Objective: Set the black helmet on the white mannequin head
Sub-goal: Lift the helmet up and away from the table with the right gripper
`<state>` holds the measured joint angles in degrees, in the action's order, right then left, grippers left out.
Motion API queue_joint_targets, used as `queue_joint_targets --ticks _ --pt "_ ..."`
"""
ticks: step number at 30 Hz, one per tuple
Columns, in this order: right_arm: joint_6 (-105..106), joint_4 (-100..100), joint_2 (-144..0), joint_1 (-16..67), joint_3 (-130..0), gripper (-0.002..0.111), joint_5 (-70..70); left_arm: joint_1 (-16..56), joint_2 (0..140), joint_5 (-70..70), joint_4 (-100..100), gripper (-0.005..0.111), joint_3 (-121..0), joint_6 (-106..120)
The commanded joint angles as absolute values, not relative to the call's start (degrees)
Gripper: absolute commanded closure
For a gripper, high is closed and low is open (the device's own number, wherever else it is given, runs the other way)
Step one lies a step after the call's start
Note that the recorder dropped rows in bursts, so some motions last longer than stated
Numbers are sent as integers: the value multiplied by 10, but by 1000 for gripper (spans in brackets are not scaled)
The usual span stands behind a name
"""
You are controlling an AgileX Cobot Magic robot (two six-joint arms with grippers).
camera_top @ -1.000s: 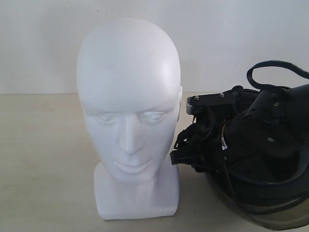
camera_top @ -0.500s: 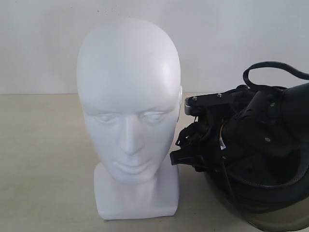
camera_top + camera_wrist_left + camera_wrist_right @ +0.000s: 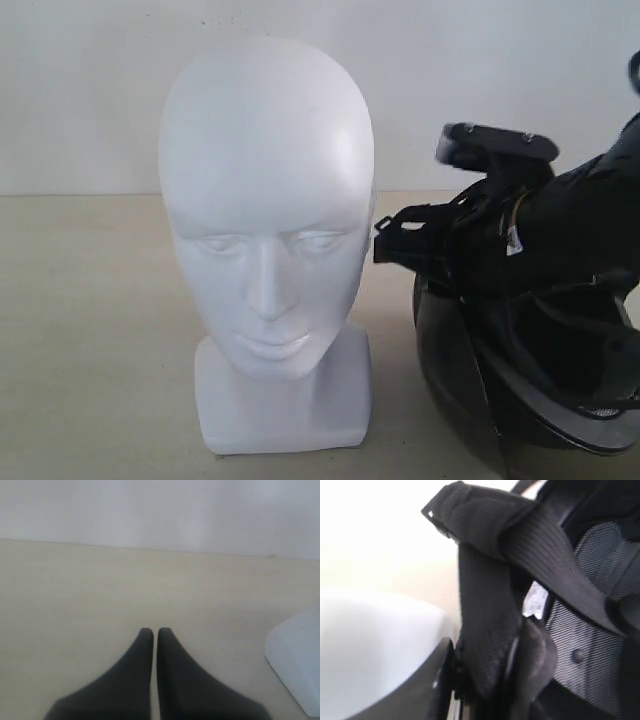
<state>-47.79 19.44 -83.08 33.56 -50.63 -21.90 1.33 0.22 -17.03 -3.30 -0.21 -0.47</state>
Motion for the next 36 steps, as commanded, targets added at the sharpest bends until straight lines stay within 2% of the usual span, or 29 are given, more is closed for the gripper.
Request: queue_joint_targets --ticks 1,12,32,36 --pt "-491 187 -763 310 -504 108 -205 12 0 -170 -38 102 0 -4" --pt "-489 97 -642 236 -504 108 -196 12 0 -170 -38 102 0 -4" --pt "-511 -129 -590 228 -504 108 91 12 0 -170 -38 102 0 -4" --pt "-523 -140 -584 228 -504 108 113 12 0 -170 -38 102 0 -4"
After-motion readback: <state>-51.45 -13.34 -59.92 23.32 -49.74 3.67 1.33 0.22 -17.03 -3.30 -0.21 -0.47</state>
